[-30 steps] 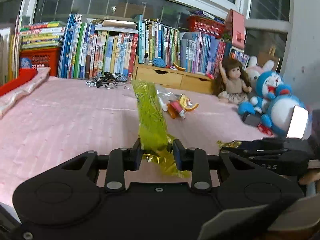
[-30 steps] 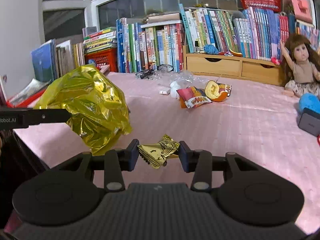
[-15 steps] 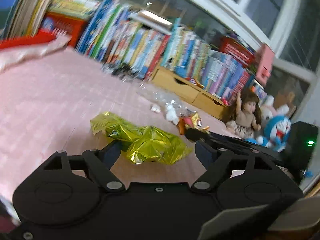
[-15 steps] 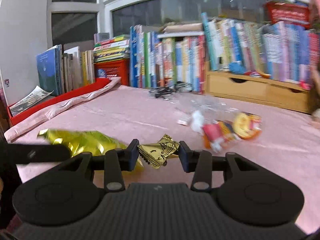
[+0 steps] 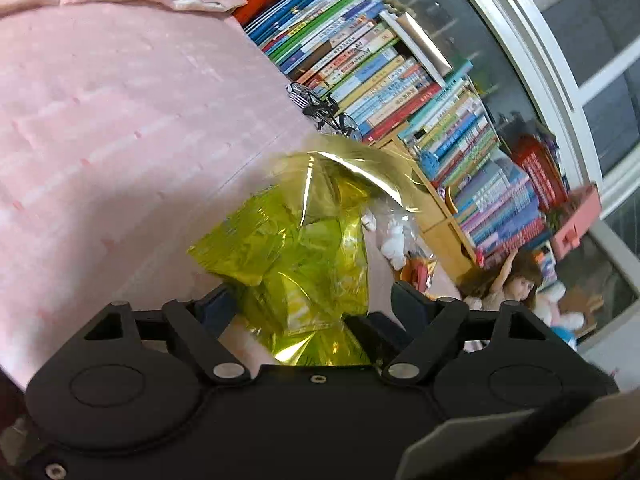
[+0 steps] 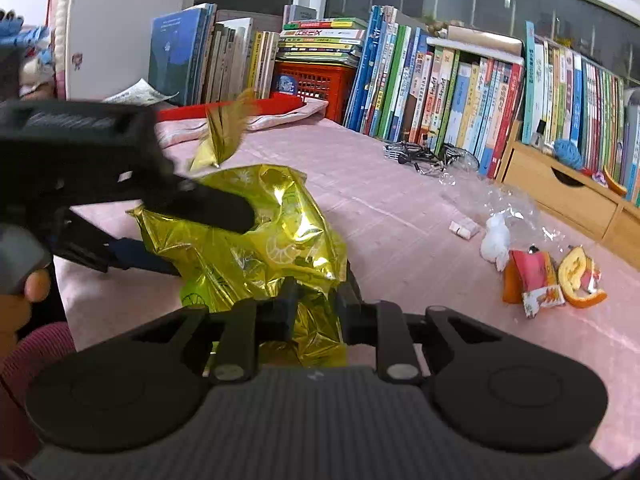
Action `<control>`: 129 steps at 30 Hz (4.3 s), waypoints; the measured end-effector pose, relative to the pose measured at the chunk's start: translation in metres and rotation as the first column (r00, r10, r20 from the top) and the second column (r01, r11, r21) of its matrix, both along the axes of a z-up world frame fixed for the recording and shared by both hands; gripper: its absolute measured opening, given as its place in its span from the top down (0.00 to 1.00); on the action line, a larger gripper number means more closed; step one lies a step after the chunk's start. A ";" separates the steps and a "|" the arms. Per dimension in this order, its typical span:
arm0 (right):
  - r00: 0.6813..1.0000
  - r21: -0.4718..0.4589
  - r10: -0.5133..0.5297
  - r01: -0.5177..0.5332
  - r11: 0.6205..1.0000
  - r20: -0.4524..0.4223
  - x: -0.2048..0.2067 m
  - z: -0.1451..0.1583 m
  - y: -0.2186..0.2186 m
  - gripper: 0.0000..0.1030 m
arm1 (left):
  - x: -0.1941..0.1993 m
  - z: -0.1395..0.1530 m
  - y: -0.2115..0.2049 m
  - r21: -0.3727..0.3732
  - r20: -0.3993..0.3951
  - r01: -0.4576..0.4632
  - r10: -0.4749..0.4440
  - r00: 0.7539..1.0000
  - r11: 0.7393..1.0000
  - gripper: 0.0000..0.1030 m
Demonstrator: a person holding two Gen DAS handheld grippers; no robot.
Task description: Collect trash
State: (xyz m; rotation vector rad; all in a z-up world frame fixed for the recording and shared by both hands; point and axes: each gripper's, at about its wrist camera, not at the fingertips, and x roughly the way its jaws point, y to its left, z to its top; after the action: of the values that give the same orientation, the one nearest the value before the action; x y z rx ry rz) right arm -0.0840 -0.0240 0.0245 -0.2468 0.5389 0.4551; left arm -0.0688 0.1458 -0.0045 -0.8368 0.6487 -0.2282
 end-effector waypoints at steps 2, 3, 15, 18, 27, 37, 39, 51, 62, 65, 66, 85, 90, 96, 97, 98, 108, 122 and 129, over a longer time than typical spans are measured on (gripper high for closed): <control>1.000 0.007 -0.007 0.007 1.000 -0.007 0.000 0.000 -0.001 0.74 | 0.005 -0.001 -0.005 0.006 0.004 -0.011 0.011 1.000 1.000 0.31; 1.000 0.009 -0.011 0.011 1.000 -0.009 0.000 0.000 -0.001 0.74 | 0.009 -0.002 -0.008 0.018 0.002 -0.018 0.018 1.000 1.000 0.40; 0.994 0.041 -0.108 0.108 0.993 0.003 -0.008 0.010 -0.031 0.52 | 0.009 0.005 -0.008 0.058 0.049 -0.028 0.026 0.998 0.998 0.60; 0.988 0.070 -0.157 0.156 0.985 -0.002 -0.006 0.015 -0.045 0.46 | 0.003 0.025 -0.003 0.101 0.114 -0.053 0.041 0.993 0.993 0.60; 0.985 0.092 -0.173 0.174 0.981 -0.010 -0.002 0.014 -0.044 0.42 | -0.004 0.074 0.024 0.382 0.349 -0.536 0.420 0.838 0.753 0.60; 0.985 0.084 -0.174 0.175 0.981 -0.019 -0.007 0.007 -0.040 0.39 | 0.038 0.048 0.009 0.467 0.207 -0.429 0.377 0.903 0.773 0.60; 0.983 0.091 -0.180 0.181 0.979 -0.022 -0.009 0.006 -0.046 0.38 | 0.032 0.047 0.001 0.467 0.226 -0.401 0.332 0.916 0.788 0.60; 0.989 0.171 -0.131 0.141 0.975 -0.066 -0.020 0.002 -0.067 0.21 | 0.018 0.054 -0.046 0.419 0.243 -0.012 -0.100 0.965 0.908 0.60; 0.994 0.050 -0.084 0.088 0.995 -0.063 -0.012 -0.007 -0.030 0.17 | 0.015 0.050 -0.048 0.421 0.202 0.104 -0.205 0.958 0.901 0.61; 0.994 0.064 -0.085 0.090 0.994 -0.066 -0.012 -0.005 -0.031 0.24 | 0.017 0.050 -0.045 0.425 0.198 0.099 -0.199 0.960 0.900 0.61; 0.994 0.066 -0.085 0.090 0.994 -0.070 -0.011 -0.005 -0.032 0.28 | 0.017 0.051 -0.045 0.427 0.197 0.103 -0.204 0.959 0.898 0.61; 0.985 0.104 -0.156 0.163 0.981 -0.072 -0.061 -0.004 -0.052 0.33 | -0.019 0.051 -0.036 0.442 0.215 0.057 -0.167 0.962 0.895 0.61; 0.987 0.130 -0.145 0.154 0.980 -0.071 -0.065 -0.007 -0.049 0.61 | -0.031 0.054 -0.041 0.461 0.220 0.073 -0.194 0.956 0.884 0.61; 0.990 0.133 -0.137 0.140 0.981 -0.031 -0.079 0.003 -0.048 0.64 | -0.049 0.061 -0.046 0.477 0.231 0.102 -0.236 0.944 0.873 0.61; 0.990 0.137 -0.138 0.141 0.980 -0.027 -0.082 0.005 -0.049 0.64 | -0.053 0.062 -0.046 0.478 0.236 0.105 -0.243 0.941 0.872 0.61; 0.990 0.140 -0.140 0.142 0.980 -0.022 -0.086 0.007 -0.050 0.64 | -0.058 0.064 -0.046 0.478 0.238 0.109 -0.248 0.939 0.871 0.61; 0.989 0.166 -0.150 0.148 0.975 0.002 -0.145 0.024 -0.054 0.64 | -0.123 0.077 -0.040 0.477 0.257 0.181 -0.333 0.907 0.860 0.61; 0.966 0.158 -0.204 0.228 0.961 -0.157 -0.212 -0.011 -0.054 0.64 | -0.206 0.046 -0.051 0.541 0.062 0.391 -0.499 0.864 0.745 0.61; 0.927 0.119 -0.249 0.291 0.949 -0.279 -0.214 -0.058 -0.051 0.64 | -0.205 -0.009 -0.078 0.529 -0.235 0.538 -0.496 0.836 0.656 0.61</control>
State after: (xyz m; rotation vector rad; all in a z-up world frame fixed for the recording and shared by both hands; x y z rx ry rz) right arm -0.2983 -0.0749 -0.0338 0.0440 0.7799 0.2586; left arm -0.2734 0.0676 -0.0133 -0.0405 0.9590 -0.4941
